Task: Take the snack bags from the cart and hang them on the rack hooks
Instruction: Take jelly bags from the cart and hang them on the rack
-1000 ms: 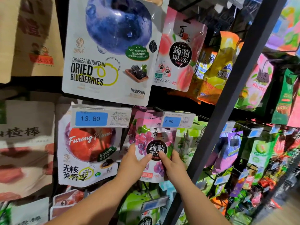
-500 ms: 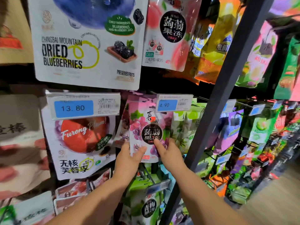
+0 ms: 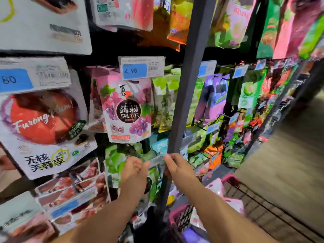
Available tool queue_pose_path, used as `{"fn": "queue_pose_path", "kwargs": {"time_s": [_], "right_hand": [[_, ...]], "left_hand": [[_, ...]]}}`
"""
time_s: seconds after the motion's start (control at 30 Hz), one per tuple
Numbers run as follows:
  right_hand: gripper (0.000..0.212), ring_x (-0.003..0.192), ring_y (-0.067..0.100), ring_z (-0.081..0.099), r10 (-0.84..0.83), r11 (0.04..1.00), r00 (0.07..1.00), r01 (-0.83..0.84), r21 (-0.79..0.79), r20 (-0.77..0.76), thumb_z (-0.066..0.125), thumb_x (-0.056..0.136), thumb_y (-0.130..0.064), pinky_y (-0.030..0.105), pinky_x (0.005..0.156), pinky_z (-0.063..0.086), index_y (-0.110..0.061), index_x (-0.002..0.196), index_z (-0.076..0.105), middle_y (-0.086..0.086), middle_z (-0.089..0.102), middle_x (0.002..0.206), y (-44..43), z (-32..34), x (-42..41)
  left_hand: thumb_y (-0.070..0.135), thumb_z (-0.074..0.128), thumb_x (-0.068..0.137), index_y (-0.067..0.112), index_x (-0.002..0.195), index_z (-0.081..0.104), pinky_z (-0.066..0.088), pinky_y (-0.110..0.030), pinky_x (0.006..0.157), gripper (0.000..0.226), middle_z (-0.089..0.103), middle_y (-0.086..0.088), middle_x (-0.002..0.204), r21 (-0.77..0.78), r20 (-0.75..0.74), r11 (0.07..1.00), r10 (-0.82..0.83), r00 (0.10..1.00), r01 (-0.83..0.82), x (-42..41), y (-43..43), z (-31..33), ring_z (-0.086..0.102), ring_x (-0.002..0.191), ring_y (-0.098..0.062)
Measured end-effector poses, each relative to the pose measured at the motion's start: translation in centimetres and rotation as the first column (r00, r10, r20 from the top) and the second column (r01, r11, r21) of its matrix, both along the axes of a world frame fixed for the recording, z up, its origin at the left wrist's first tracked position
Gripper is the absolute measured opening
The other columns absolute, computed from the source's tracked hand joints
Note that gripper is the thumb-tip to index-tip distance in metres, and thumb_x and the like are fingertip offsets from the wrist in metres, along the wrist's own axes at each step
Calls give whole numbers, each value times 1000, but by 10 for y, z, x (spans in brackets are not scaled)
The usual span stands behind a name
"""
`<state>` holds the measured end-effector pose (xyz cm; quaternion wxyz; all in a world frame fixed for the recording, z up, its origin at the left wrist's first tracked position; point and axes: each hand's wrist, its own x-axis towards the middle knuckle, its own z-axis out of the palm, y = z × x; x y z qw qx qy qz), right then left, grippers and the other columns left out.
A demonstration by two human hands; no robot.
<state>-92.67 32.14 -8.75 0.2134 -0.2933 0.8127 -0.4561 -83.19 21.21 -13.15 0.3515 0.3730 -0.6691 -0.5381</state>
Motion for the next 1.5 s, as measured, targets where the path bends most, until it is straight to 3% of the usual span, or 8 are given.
{"fn": "queue_pose_path", "kwargs": {"time_s": [0.17,0.27,0.4,0.53,0.8,0.97,1.27,1.5], "right_hand": [[35,88,27,63,-160,987,982,158,33,98,44,94,-56,42,81,49,-24,98,58,2,64,88,65,-38,-15],[24,75,20,58,-236,964,969,224,145,72,45,100,-43,33,68,44,-22,90,54,-6,58,77,107,-66,-22],[31,82,25,64,-370,911,922,334,243,119,47,98,-48,39,86,50,-19,93,58,3,65,88,166,-116,-28],[34,89,27,67,-483,845,855,397,359,188,46,97,-51,41,87,52,-19,99,58,8,68,95,214,-153,-31],[31,95,33,64,-578,755,799,446,480,167,47,97,-48,43,88,52,-18,94,53,11,66,103,245,-187,-40],[21,99,34,62,-636,698,761,498,514,126,63,90,-37,42,86,52,-17,91,55,14,64,105,243,-199,-53],[62,114,34,55,-708,654,677,519,550,203,75,84,-31,34,83,43,-4,128,41,15,56,122,232,-224,-80],[38,66,19,61,-692,700,660,512,499,292,89,65,-35,33,65,50,-15,86,64,2,70,74,238,-235,-81]], "left_hand": [[27,71,82,21,82,44,42,-40,67,27,50,-6,78,-327,15,944,45,999,-38,-9,38,-18,50,76,-30],[21,73,81,16,87,48,33,-28,68,26,50,1,77,-339,153,920,-150,977,195,-18,73,-36,46,75,-19],[38,69,81,22,88,52,44,-26,70,25,56,11,76,-300,477,730,-442,760,614,-29,104,-84,54,75,-11],[55,54,88,25,97,52,35,-33,79,31,57,5,103,-336,797,493,-305,522,802,-37,108,-115,51,104,-20],[47,32,97,32,103,55,18,-43,113,28,60,12,99,-225,926,147,-275,259,963,-49,99,-145,48,110,-11],[50,26,98,38,116,52,24,-42,98,34,64,10,98,-155,942,87,-287,174,984,-55,95,-139,54,106,-13],[54,22,98,38,124,46,20,-37,91,39,66,8,92,-176,928,80,-320,192,981,-54,94,-146,55,103,-14],[61,2,87,35,112,44,20,-36,95,55,67,10,85,-209,914,82,-337,224,975,-52,91,-155,56,94,-12]]}}
